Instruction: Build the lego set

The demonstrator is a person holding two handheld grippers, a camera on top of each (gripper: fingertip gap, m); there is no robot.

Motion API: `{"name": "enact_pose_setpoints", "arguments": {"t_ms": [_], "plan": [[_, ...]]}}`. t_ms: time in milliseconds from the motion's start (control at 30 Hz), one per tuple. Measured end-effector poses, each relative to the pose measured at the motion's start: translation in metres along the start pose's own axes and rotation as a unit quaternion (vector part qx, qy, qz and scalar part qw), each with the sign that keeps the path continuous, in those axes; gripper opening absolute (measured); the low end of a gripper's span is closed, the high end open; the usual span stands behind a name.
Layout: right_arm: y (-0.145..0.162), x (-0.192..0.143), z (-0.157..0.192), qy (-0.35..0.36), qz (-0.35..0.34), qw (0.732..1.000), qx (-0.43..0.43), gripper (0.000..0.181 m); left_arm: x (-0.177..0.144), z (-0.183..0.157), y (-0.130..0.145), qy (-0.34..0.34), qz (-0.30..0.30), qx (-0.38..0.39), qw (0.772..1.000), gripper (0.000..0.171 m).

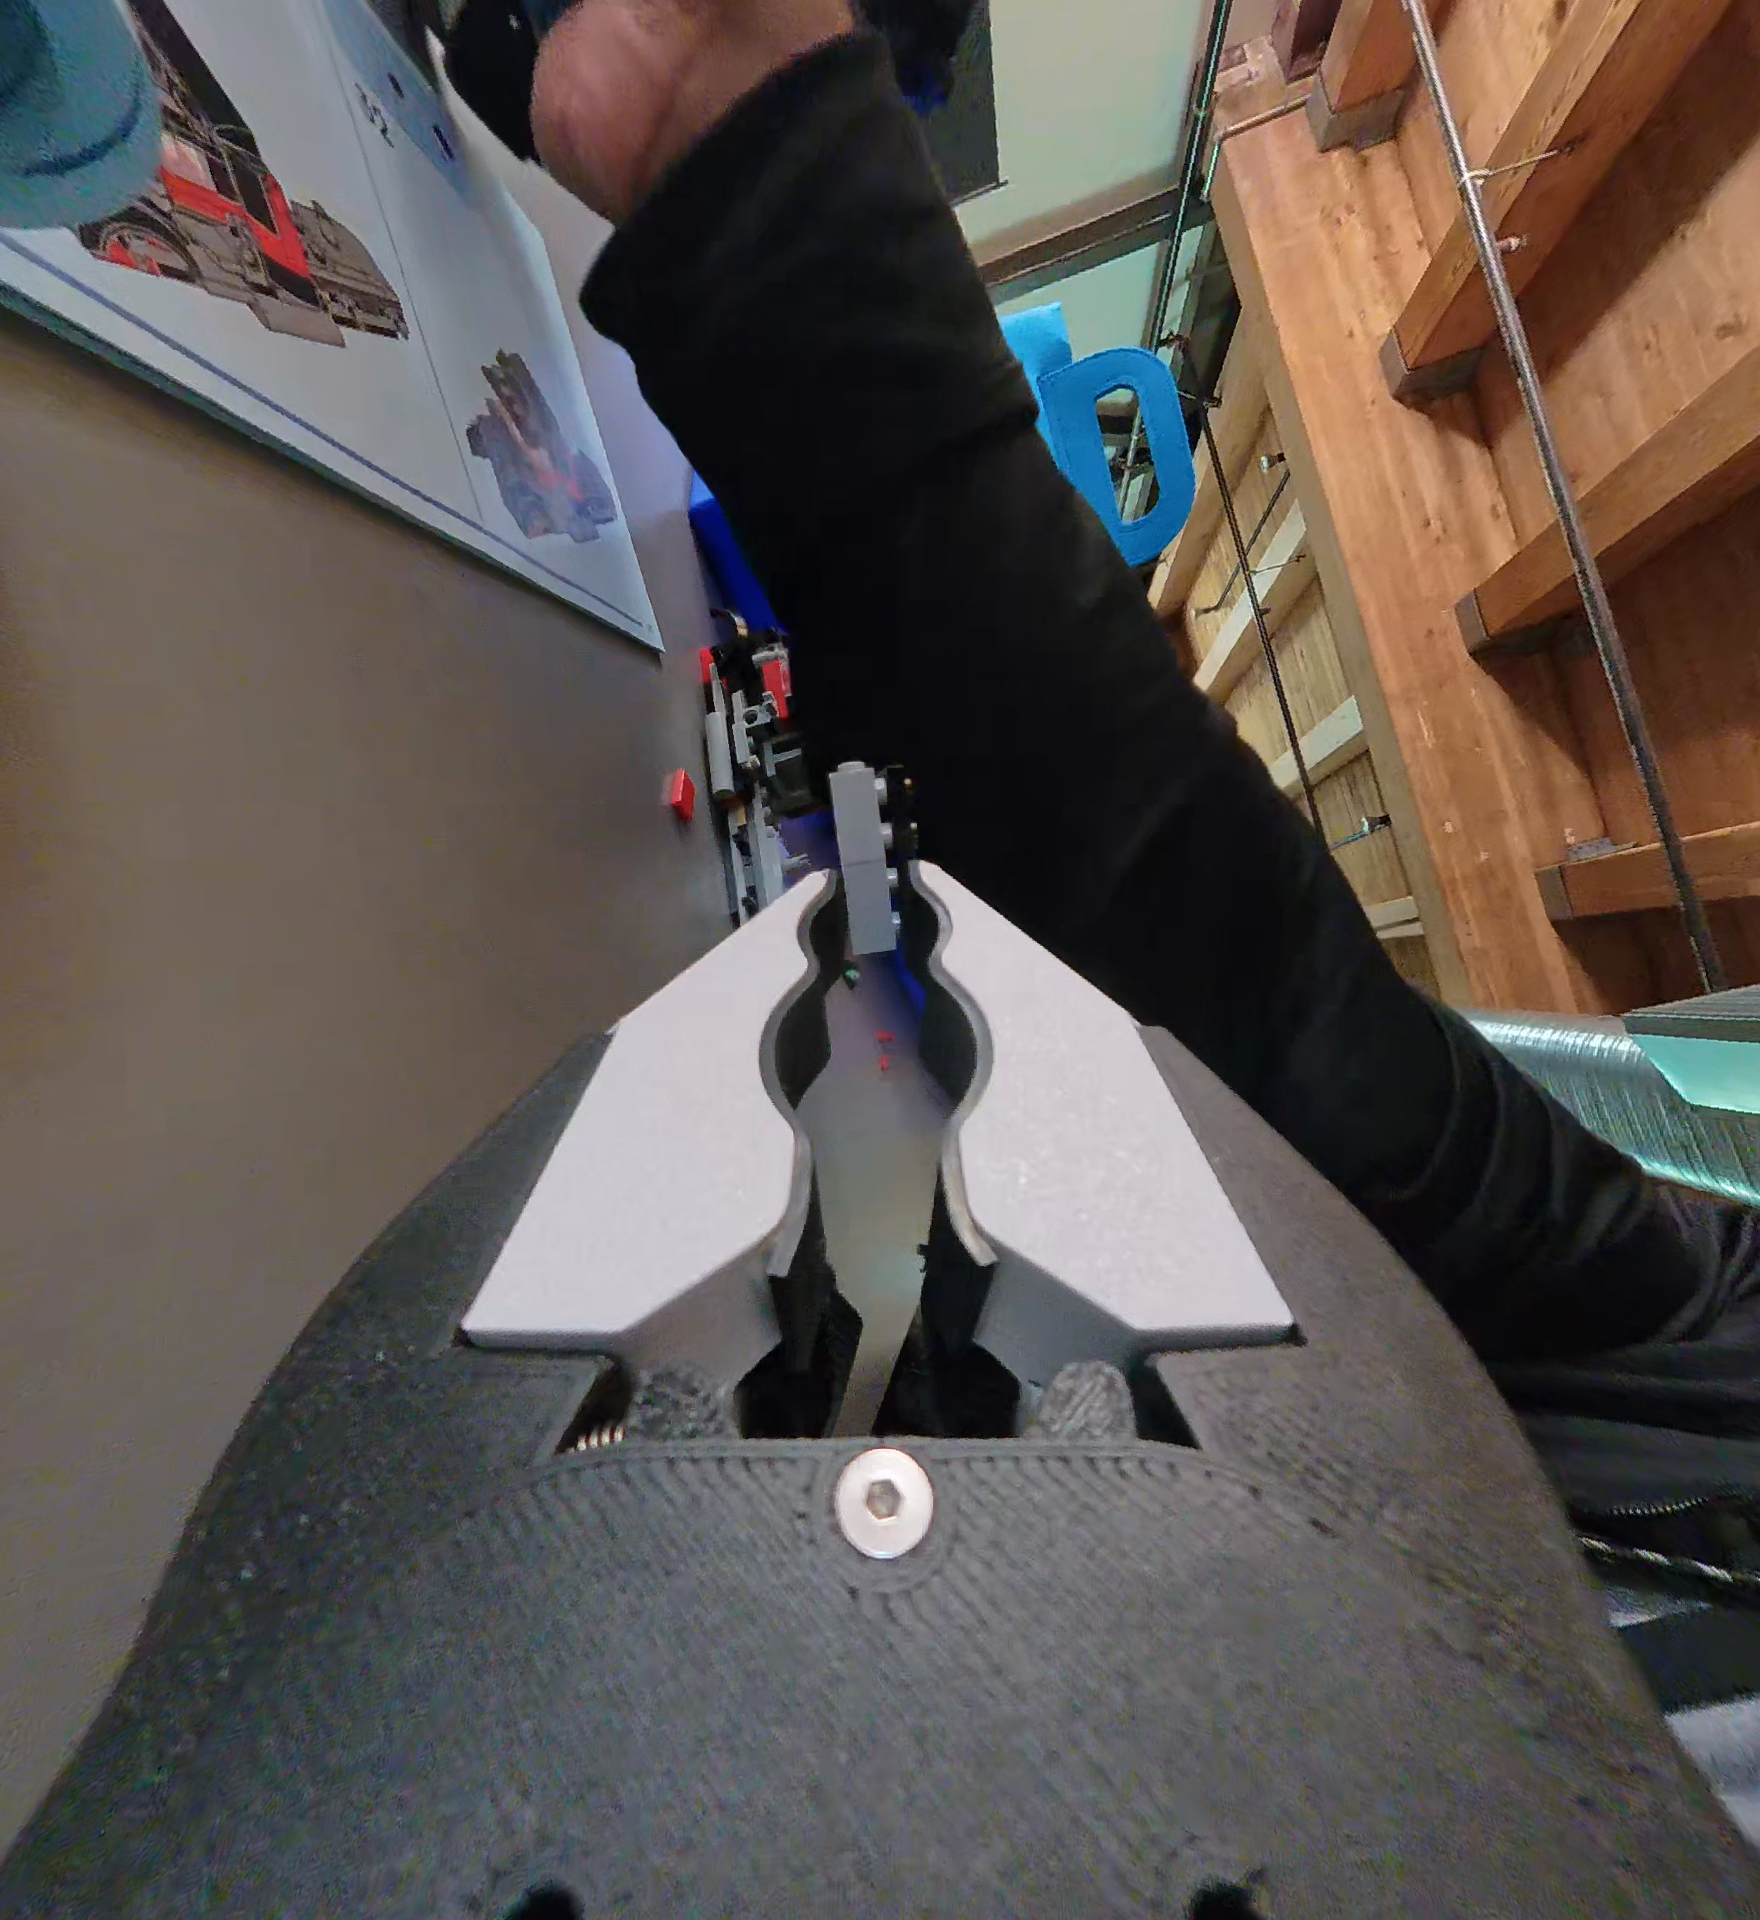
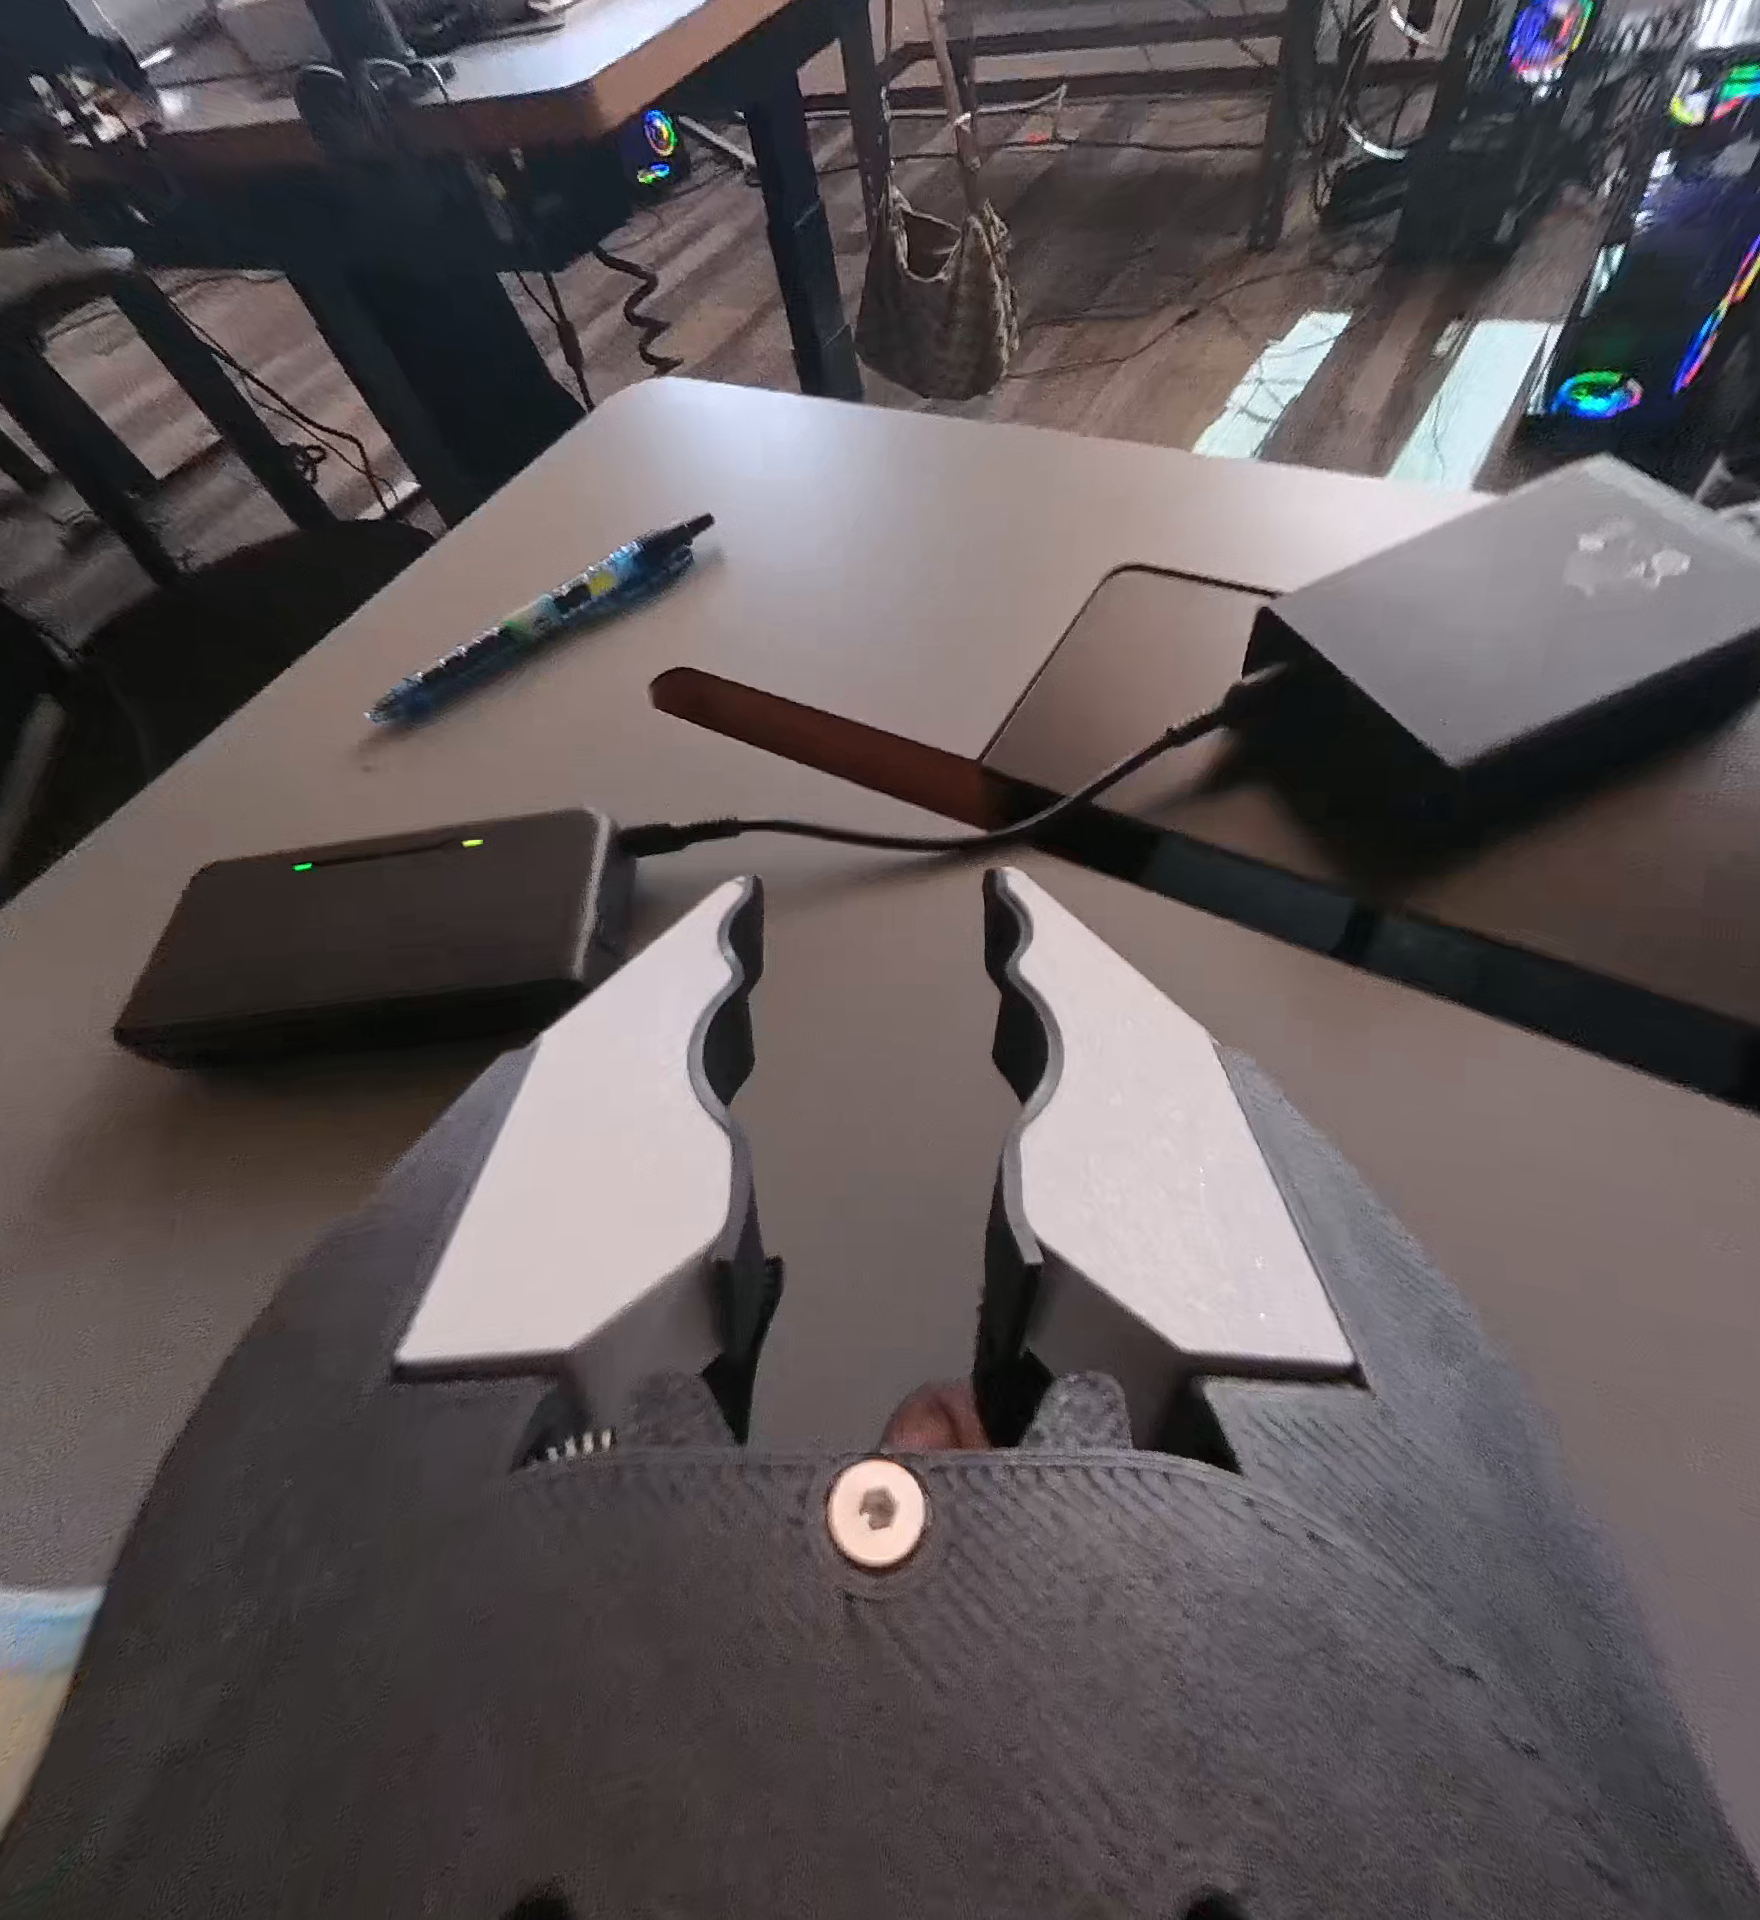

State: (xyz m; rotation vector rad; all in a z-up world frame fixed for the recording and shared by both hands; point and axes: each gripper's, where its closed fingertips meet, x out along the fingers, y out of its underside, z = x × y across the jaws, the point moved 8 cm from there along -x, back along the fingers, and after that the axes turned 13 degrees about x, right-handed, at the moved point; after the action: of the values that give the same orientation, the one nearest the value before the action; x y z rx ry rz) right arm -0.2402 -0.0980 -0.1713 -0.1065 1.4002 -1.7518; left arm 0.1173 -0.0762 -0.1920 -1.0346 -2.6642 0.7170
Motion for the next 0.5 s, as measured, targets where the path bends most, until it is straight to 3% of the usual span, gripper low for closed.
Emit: {"name": "enact_pose_setpoints", "arguments": {"t_ms": [500], "plan": [[0.000,0.018,0.002,0.011,0.037,0.999,-0.029,0.045,0.001,0.000,0.000,0.006,0.001,-0.002,1.000,0.010]]}}
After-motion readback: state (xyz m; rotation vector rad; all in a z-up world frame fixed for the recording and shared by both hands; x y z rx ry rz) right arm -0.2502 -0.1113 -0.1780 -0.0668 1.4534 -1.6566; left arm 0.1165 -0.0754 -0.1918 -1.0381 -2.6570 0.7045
